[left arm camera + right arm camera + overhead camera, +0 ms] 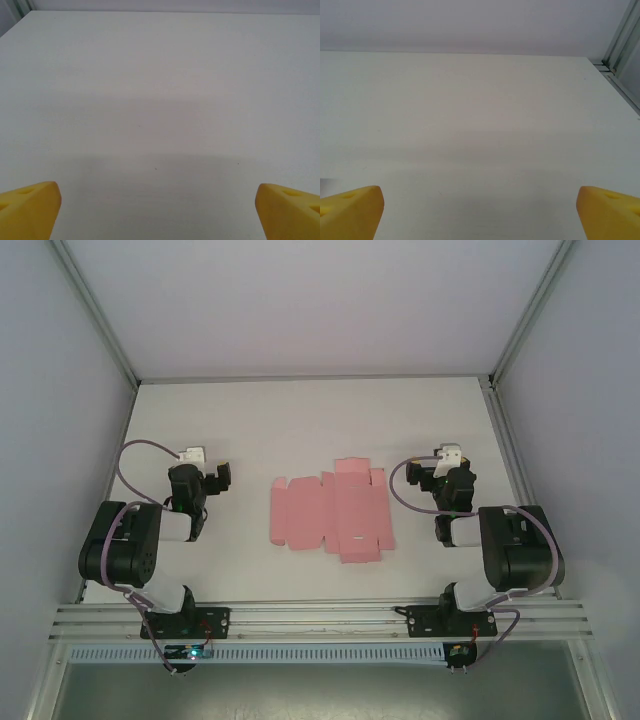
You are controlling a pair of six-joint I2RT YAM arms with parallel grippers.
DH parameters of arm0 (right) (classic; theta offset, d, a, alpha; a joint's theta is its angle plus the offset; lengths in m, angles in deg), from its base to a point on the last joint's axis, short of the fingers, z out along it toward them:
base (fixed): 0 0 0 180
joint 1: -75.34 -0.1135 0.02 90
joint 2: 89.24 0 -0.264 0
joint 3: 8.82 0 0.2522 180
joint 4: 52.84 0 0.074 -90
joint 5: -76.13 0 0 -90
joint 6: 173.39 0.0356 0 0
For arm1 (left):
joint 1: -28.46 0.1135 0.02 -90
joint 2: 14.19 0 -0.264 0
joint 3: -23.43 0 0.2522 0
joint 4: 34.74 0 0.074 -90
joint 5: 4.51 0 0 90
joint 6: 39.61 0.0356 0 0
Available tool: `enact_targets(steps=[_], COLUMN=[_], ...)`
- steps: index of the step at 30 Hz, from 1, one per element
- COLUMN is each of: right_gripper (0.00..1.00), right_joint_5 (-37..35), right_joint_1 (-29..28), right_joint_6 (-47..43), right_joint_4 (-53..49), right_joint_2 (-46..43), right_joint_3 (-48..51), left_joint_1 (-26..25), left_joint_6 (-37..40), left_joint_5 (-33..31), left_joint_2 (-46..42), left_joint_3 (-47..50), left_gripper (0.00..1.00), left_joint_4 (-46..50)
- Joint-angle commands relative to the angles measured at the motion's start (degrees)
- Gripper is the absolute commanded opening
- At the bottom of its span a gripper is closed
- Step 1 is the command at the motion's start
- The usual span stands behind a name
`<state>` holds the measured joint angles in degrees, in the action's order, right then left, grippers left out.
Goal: Assemble paper box
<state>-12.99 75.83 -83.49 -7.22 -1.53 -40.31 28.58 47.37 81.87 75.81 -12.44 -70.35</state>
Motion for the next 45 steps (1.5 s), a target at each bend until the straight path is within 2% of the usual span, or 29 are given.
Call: enact_targets(steps=[1, 16, 22, 24, 26, 29, 31, 33, 35, 38, 42, 45], right_gripper=[0.98, 0.98, 0.98, 0.98, 0.98, 0.98, 0.98, 0.97, 0.95, 0.86, 0.78, 0.64], right_joint_5=[-0.7, -0.3, -1.6, -2.2, -5.2, -8.4, -9.3, -4.9, 0.8, 8.6, 12.4, 12.7], right_joint_1=[-0.5, -0.2, -0.2, -0.4, -1.4, -4.3, -6.2, -7.7, -9.2, -11.1, -15.6, -18.6], right_joint_6=[0.7, 1.1, 1.6, 1.5, 1.7, 4.9, 10.0, 14.9, 18.1, 20.5, 20.6, 20.7], right_joint_4=[0.7, 0.8, -2.7, -8.4, -19.7, -40.3, -53.6, -64.0, -70.2, -77.1, -79.6, -80.6], right_joint_2=[-0.6, -0.7, -3.3, -6.4, -10.2, -14.1, -14.5, -13.3, -11.1, -6.8, -1.4, 2.8], right_joint_3=[-0.8, -0.7, -1.9, -3.9, -8.1, -17.8, -24.6, -29.6, -32.2, -34.9, -35.7, -36.0], left_joint_1=[0.1, 0.1, 0.1, 0.1, 0.0, -0.1, -0.5, -1.9, -4.1, -7.1, -9.4, -10.6], left_joint_6=[-0.1, -0.1, -0.1, -2.8, -6.3, -12.7, -17.0, -20.0, -21.5, -20.8, -18.9, -18.3], left_joint_5=[-1.0, -0.6, 0.2, -2.0, -2.4, 1.9, 8.5, 15.6, 19.3, 23.4, 32.6, 36.8], left_joint_2=[-0.9, -1.2, -11.2, -15.1, -18.4, -20.0, -18.6, -16.0, -12.9, -7.5, -0.3, 3.2], left_joint_3=[-0.4, -0.6, -4.9, -6.3, -9.2, -17.6, -22.4, -25.3, -27.4, -30.1, -31.9, -32.5], left_gripper=[1.00, 1.00, 1.00, 1.00, 1.00, 1.00, 1.00, 1.00, 1.00, 1.00, 1.00, 1.00], left_joint_4=[-0.8, -0.7, 15.7, 21.1, 28.5, 44.9, 52.1, 55.3, 58.1, 62.0, 65.0, 67.3])
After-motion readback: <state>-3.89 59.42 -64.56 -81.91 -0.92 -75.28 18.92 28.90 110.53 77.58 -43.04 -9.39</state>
